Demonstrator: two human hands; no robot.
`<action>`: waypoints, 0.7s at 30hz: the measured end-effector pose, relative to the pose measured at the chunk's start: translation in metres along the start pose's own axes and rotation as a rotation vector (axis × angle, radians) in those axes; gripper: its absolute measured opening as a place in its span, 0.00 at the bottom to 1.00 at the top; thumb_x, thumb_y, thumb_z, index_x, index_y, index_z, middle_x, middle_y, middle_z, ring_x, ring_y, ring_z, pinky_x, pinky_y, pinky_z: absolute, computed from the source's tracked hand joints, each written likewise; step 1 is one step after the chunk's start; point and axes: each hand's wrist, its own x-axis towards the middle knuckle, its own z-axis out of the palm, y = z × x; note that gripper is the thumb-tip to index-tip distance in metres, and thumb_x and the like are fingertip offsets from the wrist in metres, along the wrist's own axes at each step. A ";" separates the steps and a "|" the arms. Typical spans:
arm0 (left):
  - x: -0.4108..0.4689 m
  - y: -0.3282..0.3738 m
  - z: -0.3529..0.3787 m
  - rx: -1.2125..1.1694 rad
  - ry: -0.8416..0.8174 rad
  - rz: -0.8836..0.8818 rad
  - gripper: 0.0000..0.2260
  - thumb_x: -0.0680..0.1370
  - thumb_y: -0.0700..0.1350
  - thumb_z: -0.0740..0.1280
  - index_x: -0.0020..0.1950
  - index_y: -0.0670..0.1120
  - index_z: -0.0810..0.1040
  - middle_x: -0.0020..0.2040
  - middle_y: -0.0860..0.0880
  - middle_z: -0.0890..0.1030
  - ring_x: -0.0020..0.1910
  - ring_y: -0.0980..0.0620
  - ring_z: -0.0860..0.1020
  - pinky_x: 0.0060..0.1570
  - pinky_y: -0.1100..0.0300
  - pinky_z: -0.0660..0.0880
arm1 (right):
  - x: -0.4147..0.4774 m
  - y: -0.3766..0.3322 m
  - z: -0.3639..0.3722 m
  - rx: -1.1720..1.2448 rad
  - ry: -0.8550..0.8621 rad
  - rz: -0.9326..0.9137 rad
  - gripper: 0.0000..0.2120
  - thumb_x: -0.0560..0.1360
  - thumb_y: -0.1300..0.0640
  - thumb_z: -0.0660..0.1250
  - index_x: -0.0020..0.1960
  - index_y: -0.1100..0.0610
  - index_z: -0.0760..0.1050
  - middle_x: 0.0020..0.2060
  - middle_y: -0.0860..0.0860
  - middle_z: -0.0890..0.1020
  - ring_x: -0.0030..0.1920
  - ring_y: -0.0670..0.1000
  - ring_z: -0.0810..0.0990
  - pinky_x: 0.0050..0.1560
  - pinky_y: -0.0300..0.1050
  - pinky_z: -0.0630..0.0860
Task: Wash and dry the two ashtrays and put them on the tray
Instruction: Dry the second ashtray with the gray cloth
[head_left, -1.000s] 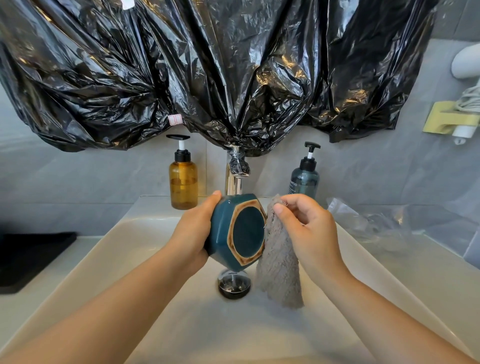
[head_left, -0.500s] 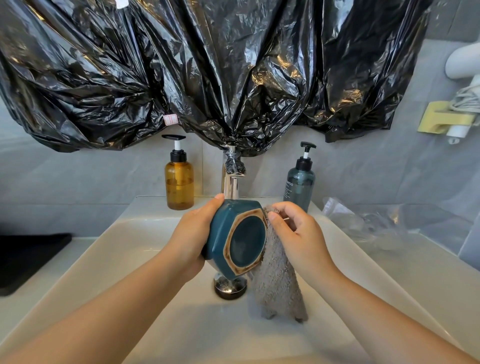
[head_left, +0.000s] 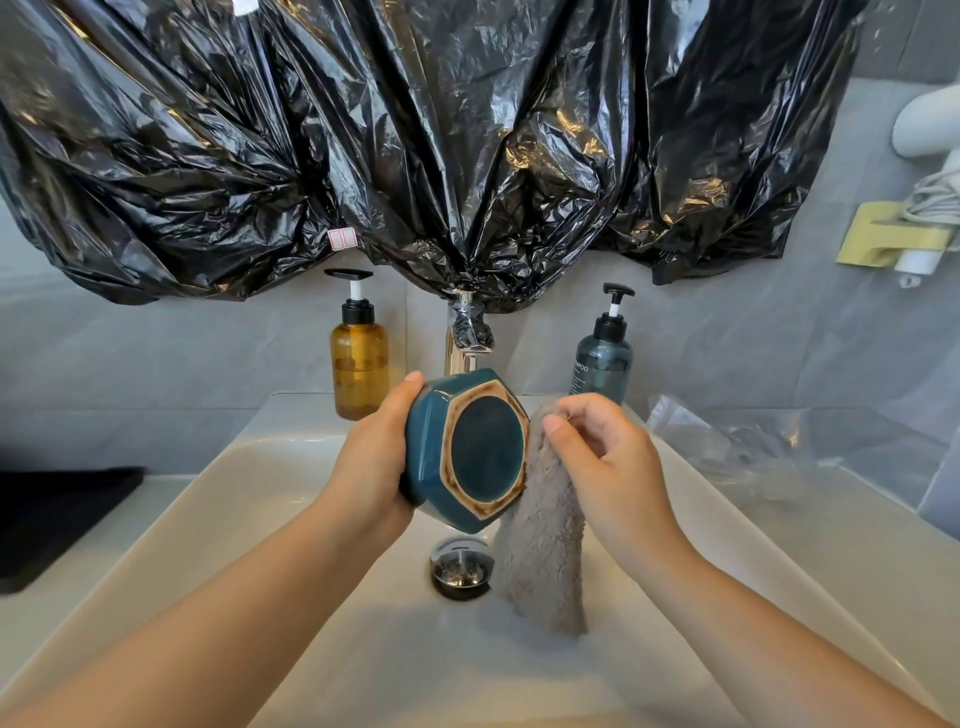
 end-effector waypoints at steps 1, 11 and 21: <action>0.001 -0.001 0.000 0.005 0.004 -0.002 0.13 0.76 0.57 0.66 0.52 0.49 0.74 0.45 0.46 0.83 0.43 0.47 0.82 0.49 0.49 0.79 | -0.002 -0.001 0.003 -0.011 -0.062 0.007 0.04 0.78 0.55 0.65 0.47 0.46 0.76 0.42 0.41 0.81 0.46 0.37 0.78 0.42 0.28 0.74; 0.007 0.002 -0.007 -0.035 0.094 0.003 0.19 0.76 0.58 0.66 0.59 0.47 0.75 0.45 0.46 0.82 0.41 0.49 0.81 0.43 0.54 0.78 | -0.016 -0.003 0.010 -0.108 -0.486 0.055 0.04 0.77 0.55 0.67 0.47 0.48 0.80 0.42 0.46 0.83 0.46 0.43 0.81 0.49 0.37 0.78; 0.000 0.005 -0.001 0.034 0.066 0.019 0.17 0.76 0.57 0.65 0.58 0.46 0.74 0.47 0.44 0.82 0.42 0.47 0.80 0.41 0.54 0.78 | -0.004 -0.017 -0.006 0.158 -0.010 0.013 0.07 0.77 0.59 0.67 0.43 0.51 0.81 0.36 0.41 0.83 0.40 0.39 0.80 0.39 0.27 0.73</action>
